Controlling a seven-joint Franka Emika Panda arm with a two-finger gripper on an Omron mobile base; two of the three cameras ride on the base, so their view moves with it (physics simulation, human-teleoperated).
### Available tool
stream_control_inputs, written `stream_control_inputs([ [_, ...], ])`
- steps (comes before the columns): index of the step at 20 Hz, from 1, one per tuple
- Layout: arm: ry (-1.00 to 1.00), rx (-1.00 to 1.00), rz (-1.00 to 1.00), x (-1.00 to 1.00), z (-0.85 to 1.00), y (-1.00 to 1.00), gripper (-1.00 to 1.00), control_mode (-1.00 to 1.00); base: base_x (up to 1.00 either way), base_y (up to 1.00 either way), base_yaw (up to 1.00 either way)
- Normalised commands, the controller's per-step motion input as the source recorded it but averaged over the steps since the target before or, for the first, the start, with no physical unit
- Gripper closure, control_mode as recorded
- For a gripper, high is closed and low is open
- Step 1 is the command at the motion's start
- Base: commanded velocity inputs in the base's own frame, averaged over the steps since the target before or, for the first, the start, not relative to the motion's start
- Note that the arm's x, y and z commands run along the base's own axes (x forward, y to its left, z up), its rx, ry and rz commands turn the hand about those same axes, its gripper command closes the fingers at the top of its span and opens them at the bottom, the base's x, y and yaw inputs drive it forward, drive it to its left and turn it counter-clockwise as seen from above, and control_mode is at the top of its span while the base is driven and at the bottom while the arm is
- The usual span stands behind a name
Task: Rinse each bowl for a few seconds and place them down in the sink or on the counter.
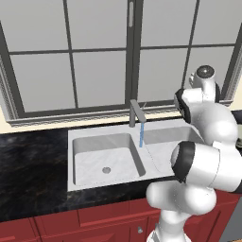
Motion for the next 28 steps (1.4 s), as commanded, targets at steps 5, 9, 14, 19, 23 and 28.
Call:
stream_control_inputs([
  [5, -0.03, 0.07, -0.26, -0.46, 0.00, -0.23, -1.00, -1.00, 0.00, 0.00, 0.00],
  [9, -0.13, 0.05, -0.21, -0.49, 0.00, -0.21, -1.00, -1.00, 0.00, 0.00, 0.00],
  [14, -0.15, 0.01, -0.23, -0.47, 0.00, -0.14, -1.00, -1.00, 0.00, 0.00, 0.00],
  [19, -0.15, 0.00, -0.21, -0.46, 0.00, -0.09, -1.00, -1.00, 0.00, 0.00, 0.00],
  [23, -0.09, 0.05, -0.18, -0.41, 0.00, -0.13, -1.00, -1.00, 0.00, 0.00, 0.00],
  [28, -0.01, 0.10, -0.13, -0.24, -0.01, -0.24, -1.00, -1.00, 0.00, 0.00, 0.00],
])
